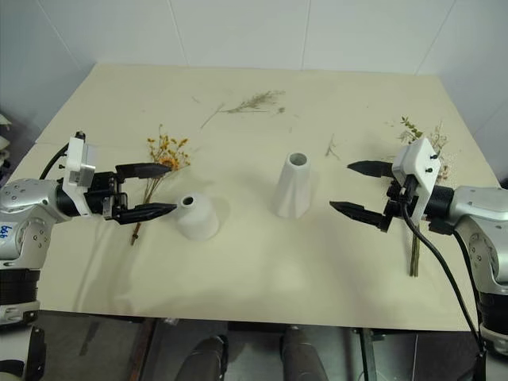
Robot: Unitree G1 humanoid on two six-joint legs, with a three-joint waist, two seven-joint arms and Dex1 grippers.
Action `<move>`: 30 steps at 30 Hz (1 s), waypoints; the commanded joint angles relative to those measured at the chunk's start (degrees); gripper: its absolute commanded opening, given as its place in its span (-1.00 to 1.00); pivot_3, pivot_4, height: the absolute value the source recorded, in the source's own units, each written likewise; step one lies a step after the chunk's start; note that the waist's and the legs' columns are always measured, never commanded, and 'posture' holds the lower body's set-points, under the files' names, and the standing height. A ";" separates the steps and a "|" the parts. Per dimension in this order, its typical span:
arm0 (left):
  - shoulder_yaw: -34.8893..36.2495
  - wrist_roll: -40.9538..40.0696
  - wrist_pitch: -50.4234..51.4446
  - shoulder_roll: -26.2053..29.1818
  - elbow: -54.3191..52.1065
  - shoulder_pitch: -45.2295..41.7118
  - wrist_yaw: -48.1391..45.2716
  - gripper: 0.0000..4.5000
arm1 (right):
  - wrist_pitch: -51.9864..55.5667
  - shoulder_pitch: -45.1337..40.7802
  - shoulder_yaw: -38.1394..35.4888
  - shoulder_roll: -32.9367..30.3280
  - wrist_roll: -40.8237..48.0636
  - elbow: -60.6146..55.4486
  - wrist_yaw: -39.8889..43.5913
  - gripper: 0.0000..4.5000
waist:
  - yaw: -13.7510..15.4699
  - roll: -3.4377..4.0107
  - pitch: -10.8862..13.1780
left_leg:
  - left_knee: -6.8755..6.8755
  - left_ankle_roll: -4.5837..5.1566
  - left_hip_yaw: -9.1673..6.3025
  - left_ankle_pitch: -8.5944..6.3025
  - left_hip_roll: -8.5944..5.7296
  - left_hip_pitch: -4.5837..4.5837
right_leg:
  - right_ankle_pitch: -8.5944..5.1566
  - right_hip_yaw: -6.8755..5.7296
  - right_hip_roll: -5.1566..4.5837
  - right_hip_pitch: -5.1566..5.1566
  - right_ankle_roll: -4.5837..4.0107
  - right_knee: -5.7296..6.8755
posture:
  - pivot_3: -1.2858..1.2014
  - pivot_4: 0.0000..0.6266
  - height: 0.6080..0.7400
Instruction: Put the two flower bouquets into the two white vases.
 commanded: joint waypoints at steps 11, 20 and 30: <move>4.88 -3.08 4.72 4.45 -4.09 3.00 -0.04 0.94 | -2.00 -1.69 0.95 2.94 0.29 -0.09 -1.24 1.00 | 0.08 0.00 0.00 | 0.01 0.01 -0.02 0.00 0.01 0.00 | 0.00 -0.01 0.00 0.00 0.00 0.01 | 0.03 -0.52 1.00; 14.15 -6.72 12.58 12.15 -4.22 9.44 -0.94 0.94 | -0.47 -7.64 2.82 5.23 2.46 -2.86 -1.49 1.00 | -0.90 0.02 0.01 | -0.10 0.01 -0.01 -0.01 0.07 0.00 | -0.02 0.00 0.02 -0.04 -0.03 -0.01 | 0.03 -0.52 1.00; 2.49 6.99 28.81 18.27 -4.22 -1.70 18.91 0.94 | 1.23 -11.73 2.60 5.93 4.88 -4.12 -0.83 1.00 | 0.23 -0.01 0.05 | -0.01 0.00 -0.10 0.00 0.01 -0.04 | -0.03 -0.12 -0.02 -0.02 -0.05 0.00 | 0.03 -0.52 1.00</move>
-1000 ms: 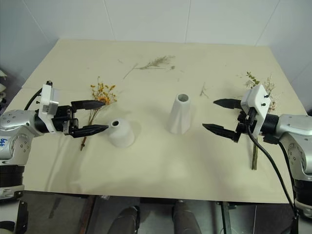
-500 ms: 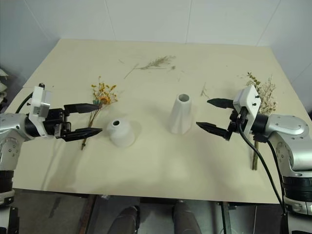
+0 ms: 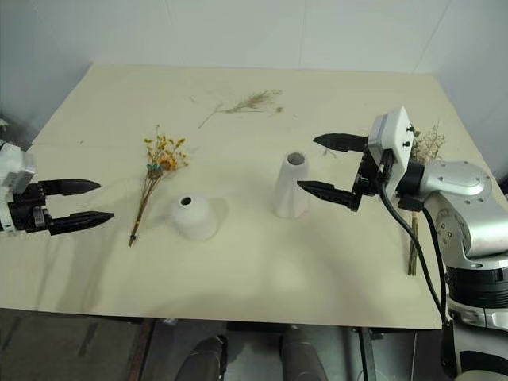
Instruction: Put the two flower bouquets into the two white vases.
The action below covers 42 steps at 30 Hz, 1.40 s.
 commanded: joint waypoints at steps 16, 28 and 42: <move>-34.17 8.41 42.07 -1.37 0.11 -30.63 14.47 0.94 | -0.12 5.31 -2.38 5.18 3.44 -9.84 -6.51 1.00 | -1.51 -0.03 0.01 | 0.07 -0.03 0.04 0.03 -0.01 -0.53 | -0.07 0.01 0.09 -0.76 -0.09 0.49 | 0.03 -0.52 1.00; -39.06 11.34 41.02 -6.13 8.81 -30.55 15.16 0.94 | 1.20 7.62 -3.74 3.76 5.55 -15.22 -8.24 1.00 | -1.04 -0.03 0.01 | 0.13 -0.05 0.01 0.04 -0.04 -0.58 | -0.07 -0.02 0.06 -0.77 -0.09 0.51 | 0.03 -0.52 1.00; -38.37 12.36 40.66 -6.98 7.73 -26.38 14.68 0.04 | 2.47 6.22 -3.49 2.57 7.12 -15.86 -8.26 1.00 | -0.89 -0.03 -0.01 | 0.16 -0.05 0.01 0.04 -0.04 -0.56 | -0.07 -0.01 0.04 -0.75 -0.08 0.52 | 0.03 -0.52 1.00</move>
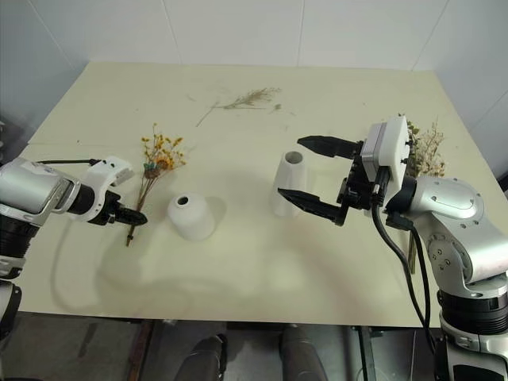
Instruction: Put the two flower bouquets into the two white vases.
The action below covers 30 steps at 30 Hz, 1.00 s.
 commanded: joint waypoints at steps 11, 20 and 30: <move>3.68 2.26 -2.03 -1.57 3.65 1.78 1.56 -0.99 | -0.88 -1.80 -1.17 -0.99 0.37 -0.11 0.51 1.00 | 0.95 0.01 0.00 | 0.04 0.00 0.00 0.00 0.00 0.01 | 0.00 -0.01 0.00 0.01 0.00 0.04 | 0.03 -0.52 1.00; 31.26 -11.35 -22.39 -9.33 8.85 3.44 -6.83 -0.99 | 0.27 -0.85 -1.88 -3.77 1.42 -0.89 2.23 1.00 | 1.21 -0.06 -0.02 | 0.20 0.00 -0.06 0.09 0.01 0.02 | 0.02 -0.10 -0.02 0.04 -0.02 0.23 | 0.03 -0.52 1.00; 46.55 -27.97 -25.56 -13.19 3.32 3.37 -14.47 -0.99 | 1.28 -0.51 -1.37 -6.25 1.94 -0.63 3.93 1.00 | 1.01 -0.06 -0.03 | 0.10 -0.01 -0.02 0.09 -0.02 -0.06 | 0.05 -0.09 -0.11 0.00 0.04 0.03 | 0.03 -0.52 1.00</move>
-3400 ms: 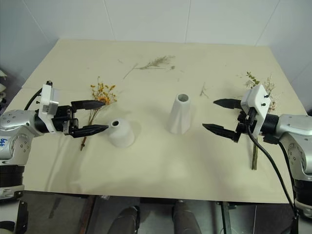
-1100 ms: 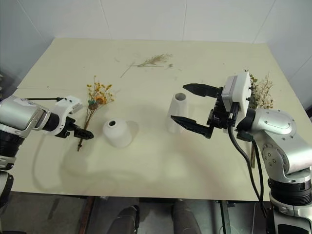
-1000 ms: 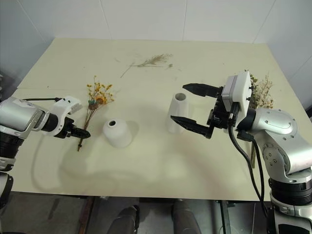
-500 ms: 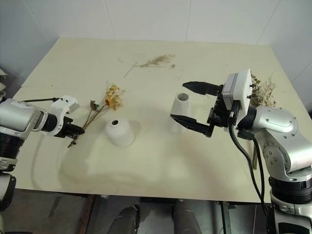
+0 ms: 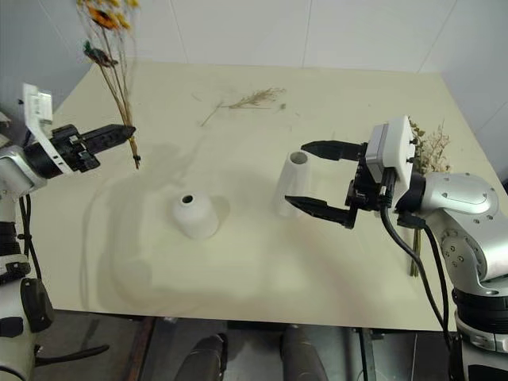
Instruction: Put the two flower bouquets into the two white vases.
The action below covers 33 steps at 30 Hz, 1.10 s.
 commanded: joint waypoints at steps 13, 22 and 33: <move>0.28 -13.27 -1.26 -6.42 -17.09 6.01 -4.50 -0.99 | 0.97 -1.02 -1.24 -2.00 0.72 -0.86 1.26 1.00 | -0.07 0.00 0.00 | 0.12 0.00 -0.01 0.00 0.04 0.02 | 0.04 0.01 0.06 0.02 0.00 0.08 | 0.03 -0.52 1.00; -3.26 -9.34 -14.50 -12.69 -17.43 12.71 -6.09 -0.99 | 2.60 -1.11 -1.94 -2.01 1.20 -2.12 -0.45 1.00 | 0.04 0.00 0.00 | 0.14 0.00 0.00 0.00 0.02 0.00 | 0.07 0.02 0.03 0.04 0.03 -0.02 | 0.03 -0.52 1.00; -4.55 -8.59 -20.62 -13.97 -19.28 19.06 -5.52 -0.99 | 4.29 -0.25 -2.74 -2.02 2.04 -3.64 -2.58 1.00 | 0.19 0.01 -0.01 | 0.15 0.00 0.01 0.00 0.02 0.01 | 0.09 0.04 0.02 0.06 0.05 -0.04 | 0.03 -0.52 1.00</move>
